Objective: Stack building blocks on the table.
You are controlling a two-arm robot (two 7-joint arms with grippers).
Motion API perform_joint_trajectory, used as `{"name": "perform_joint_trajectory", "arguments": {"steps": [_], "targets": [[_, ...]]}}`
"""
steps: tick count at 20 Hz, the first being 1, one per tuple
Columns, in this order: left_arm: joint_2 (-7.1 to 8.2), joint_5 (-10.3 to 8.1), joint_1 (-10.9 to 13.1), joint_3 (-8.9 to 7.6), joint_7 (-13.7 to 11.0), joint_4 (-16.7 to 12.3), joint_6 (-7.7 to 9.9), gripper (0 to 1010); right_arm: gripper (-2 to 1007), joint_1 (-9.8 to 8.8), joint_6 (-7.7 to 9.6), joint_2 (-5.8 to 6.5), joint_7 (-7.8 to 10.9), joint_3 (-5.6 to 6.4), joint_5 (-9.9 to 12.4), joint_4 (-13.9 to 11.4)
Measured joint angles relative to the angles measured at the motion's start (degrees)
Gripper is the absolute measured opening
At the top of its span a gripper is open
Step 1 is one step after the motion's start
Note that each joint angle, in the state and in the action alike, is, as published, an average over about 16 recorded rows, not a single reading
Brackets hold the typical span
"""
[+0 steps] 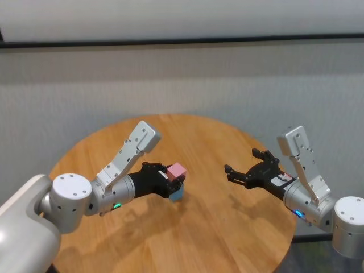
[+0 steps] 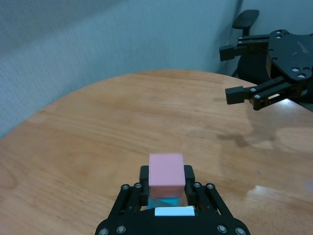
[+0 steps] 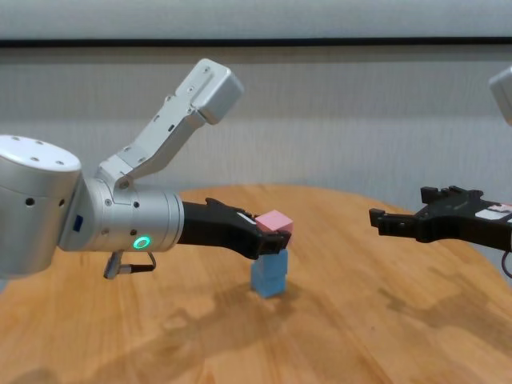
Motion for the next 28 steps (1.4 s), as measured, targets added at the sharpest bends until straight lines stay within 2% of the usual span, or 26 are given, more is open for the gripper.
{"name": "perform_joint_trajectory", "arguments": {"steps": [8, 16, 22, 25, 28], "targets": [[0.11, -0.65, 0.2, -0.57, 0.2, -0.9, 0.27, 698, 1000, 0.00, 0.00, 0.00, 0.00, 0.00, 0.0, 0.0], [2.20, -1.85, 1.9, -2.25, 1.5, -6.8, 1.11, 922, 1000, 0.00, 0.00, 0.00, 0.00, 0.00, 0.0, 0.0], [4.68, -2.23, 3.7, -4.08, 3.4, -11.4, 1.86, 991, 1000, 0.00, 0.00, 0.00, 0.00, 0.00, 0.0, 0.0], [5.81, -2.12, 4.5, -5.01, 4.4, -12.7, 1.88, 1000, 1000, 0.00, 0.00, 0.00, 0.00, 0.00, 0.0, 0.0], [6.67, -1.95, 5.4, -5.91, 5.2, -13.2, 1.15, 1000, 1000, 0.00, 0.00, 0.00, 0.00, 0.00, 0.0, 0.0]]}}
